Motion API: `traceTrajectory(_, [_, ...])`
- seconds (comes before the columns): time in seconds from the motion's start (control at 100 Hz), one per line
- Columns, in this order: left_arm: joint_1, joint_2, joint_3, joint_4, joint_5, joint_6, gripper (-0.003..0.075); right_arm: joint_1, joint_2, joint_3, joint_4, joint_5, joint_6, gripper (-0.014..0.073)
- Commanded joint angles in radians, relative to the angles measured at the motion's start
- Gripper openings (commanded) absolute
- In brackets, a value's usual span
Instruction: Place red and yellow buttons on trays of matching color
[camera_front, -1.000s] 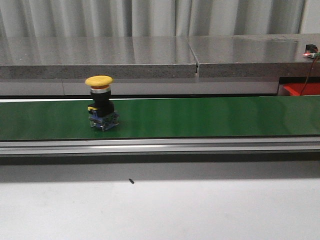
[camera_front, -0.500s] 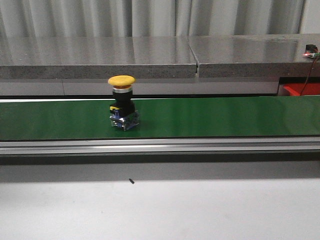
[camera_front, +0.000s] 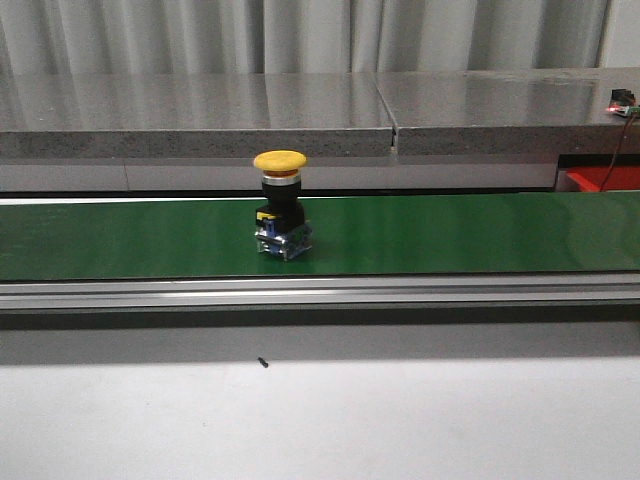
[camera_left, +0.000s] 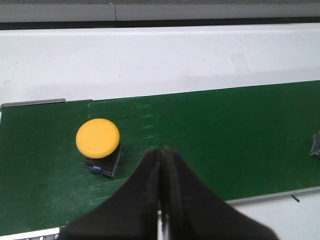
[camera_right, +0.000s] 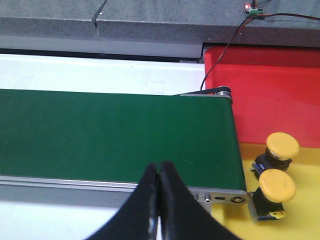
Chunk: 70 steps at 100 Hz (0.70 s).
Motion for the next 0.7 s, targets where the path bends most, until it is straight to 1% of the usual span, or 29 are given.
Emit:
traceTrajectory(0.0, [-0.008,-0.068,0.001,-0.024,-0.042,-0.001,-0.002,0.001,-0.001,-0.026,0.009,-0.07,-0.009,-0.0066])
traceTrajectory(0.26, [-0.008,-0.222,0.099,-0.027,-0.041,0.001,-0.002,0.001,-0.001,-0.026,0.009,-0.07,-0.009,-0.0066])
traceTrajectory(0.48, [-0.008,-0.32,0.113,-0.03,-0.043,0.001,-0.002,0.001,-0.001,-0.026,0.009,-0.07,-0.009,-0.0066])
traceTrajectory(0.69, [-0.008,-0.393,0.147,-0.036,-0.009,0.001,-0.002,0.001,-0.001,-0.026,0.009,-0.07,-0.009,-0.0066])
